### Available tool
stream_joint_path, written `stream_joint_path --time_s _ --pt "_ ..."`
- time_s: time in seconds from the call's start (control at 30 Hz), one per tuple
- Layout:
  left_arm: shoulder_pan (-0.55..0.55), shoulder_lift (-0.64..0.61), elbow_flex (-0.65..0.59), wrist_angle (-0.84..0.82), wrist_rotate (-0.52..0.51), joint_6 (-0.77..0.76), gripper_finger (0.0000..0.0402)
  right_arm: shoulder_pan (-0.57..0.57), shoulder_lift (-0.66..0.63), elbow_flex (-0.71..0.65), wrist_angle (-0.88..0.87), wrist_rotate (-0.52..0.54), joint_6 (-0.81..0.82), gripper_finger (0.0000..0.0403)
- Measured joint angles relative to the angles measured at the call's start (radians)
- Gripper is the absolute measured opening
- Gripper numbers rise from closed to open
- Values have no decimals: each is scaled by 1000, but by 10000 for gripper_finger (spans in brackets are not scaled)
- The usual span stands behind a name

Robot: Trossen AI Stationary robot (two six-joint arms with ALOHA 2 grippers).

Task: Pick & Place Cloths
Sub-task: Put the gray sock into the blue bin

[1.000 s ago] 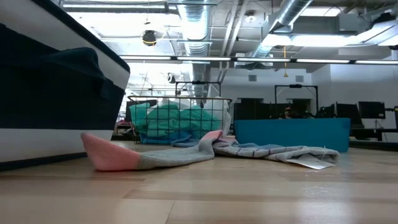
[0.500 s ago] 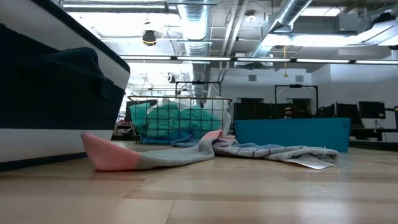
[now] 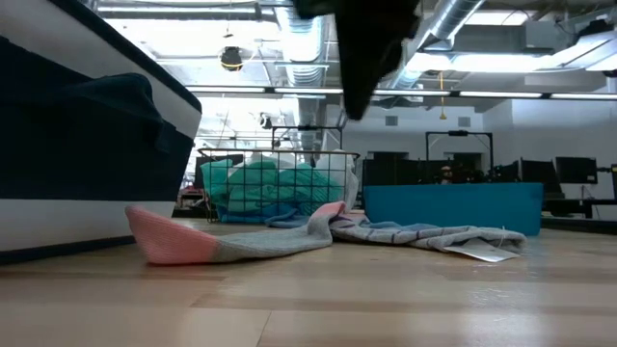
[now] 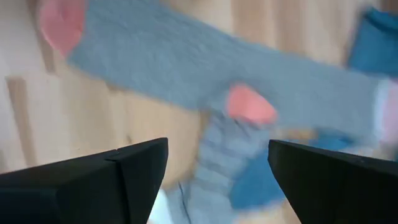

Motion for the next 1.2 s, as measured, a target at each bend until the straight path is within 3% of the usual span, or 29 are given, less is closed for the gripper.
stream_joint_path --time_s 0.47,0.9,1.03,1.2 --pt "0 -3 0 64 -3 45 116 -51 131 1 220 66 -222 272" --pt "0 -3 0 65 -2 45 116 -93 255 3 262 -18 -155 268" --pt "0 -3 0 64 -2 45 115 -98 255 3 255 -47 -139 217" --pt "0 -3 0 64 -2 45 115 -120 255 3 246 -156 -118 73"
